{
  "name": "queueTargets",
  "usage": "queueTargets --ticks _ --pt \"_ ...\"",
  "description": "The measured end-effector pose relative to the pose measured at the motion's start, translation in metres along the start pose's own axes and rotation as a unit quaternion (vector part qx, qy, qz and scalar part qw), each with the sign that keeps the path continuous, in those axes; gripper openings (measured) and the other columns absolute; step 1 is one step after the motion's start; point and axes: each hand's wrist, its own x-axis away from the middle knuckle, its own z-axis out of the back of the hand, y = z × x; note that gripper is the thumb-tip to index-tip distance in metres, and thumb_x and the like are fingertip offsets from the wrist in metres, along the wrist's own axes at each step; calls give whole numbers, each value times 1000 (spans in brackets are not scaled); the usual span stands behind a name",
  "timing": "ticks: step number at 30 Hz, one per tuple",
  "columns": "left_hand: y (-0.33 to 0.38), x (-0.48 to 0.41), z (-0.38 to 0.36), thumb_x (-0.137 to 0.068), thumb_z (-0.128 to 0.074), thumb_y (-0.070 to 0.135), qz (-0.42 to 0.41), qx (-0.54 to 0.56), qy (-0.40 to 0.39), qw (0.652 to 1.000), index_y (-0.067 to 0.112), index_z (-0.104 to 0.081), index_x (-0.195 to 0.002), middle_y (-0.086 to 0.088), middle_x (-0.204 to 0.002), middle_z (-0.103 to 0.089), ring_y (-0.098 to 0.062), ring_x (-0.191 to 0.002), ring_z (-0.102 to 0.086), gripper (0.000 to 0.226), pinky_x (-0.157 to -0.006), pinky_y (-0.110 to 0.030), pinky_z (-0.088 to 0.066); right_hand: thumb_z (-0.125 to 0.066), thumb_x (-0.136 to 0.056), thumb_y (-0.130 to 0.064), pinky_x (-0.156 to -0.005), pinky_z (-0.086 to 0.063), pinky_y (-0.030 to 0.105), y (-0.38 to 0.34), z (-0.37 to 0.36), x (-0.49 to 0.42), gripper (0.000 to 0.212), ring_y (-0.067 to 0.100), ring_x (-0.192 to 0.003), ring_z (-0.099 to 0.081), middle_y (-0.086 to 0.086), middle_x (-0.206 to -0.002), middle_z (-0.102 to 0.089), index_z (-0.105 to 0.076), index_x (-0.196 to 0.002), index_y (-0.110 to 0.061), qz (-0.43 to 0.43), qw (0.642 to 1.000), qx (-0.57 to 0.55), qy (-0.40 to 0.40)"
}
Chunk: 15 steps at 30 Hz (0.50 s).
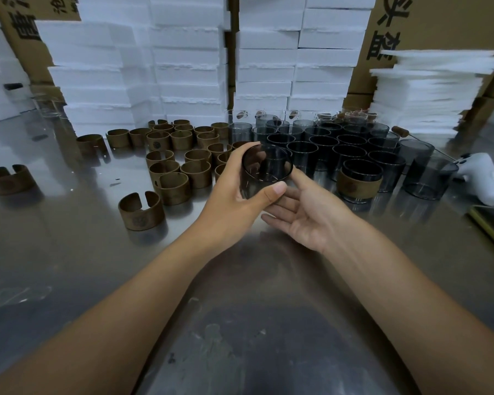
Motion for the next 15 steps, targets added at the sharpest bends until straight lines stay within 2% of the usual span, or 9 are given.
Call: queueTargets --ticks 3,6,8,10,12,15 --pt "-1 0 0 -85 -67 6 3 0 -6 1000 21 -41 -128 9 -121 -54 -2 -117 -51 51 -99 -15 -39 -53 -95 -38 -69 -52 31 -1 -1 1 31 20 -76 -68 7 -78 -72 -64 -97 -9 15 999 -32 5" --pt "0 1 -1 -85 -67 4 5 4 -9 1000 22 -41 -127 13 -119 -54 2 -115 -51 52 -97 -13 -39 -53 -97 -33 -79 -51 32 -2 -1 1 26 17 -74 -68 5 -68 -72 -63 -88 -10 28 999 -43 0" --pt "0 1 -1 -85 -66 3 9 6 -8 1000 21 -41 -127 13 -117 -54 4 -113 -52 52 -95 -13 -40 -52 -97 -31 -83 -50 32 -2 0 0 24 16 -72 -69 4 -67 -72 -62 -87 -11 35 998 -46 -2" --pt "1 0 -1 -85 -67 5 19 16 1 1000 18 -45 -126 10 -116 -57 2 -111 -55 48 -95 -15 -43 -52 -97 -32 -80 -51 31 -1 0 1 24 15 -72 -68 3 -70 -72 -64 -90 -12 43 998 -34 -2" --pt "3 -1 -1 -82 -69 17 48 41 23 998 15 -51 -124 3 -115 -62 -4 -109 -60 46 -93 -19 -48 -51 -97 -37 -79 -50 30 1 -1 0 27 13 -73 -66 0 -75 -72 -67 -99 -14 63 998 2 11" --pt "3 -2 1 -68 -67 45 115 84 67 988 15 -61 -115 1 -106 -70 -5 -99 -66 56 -83 -17 -52 -47 -96 -48 -82 -47 30 2 -5 0 37 13 -91 -67 -3 -89 -74 -70 -99 -19 129 987 87 40"
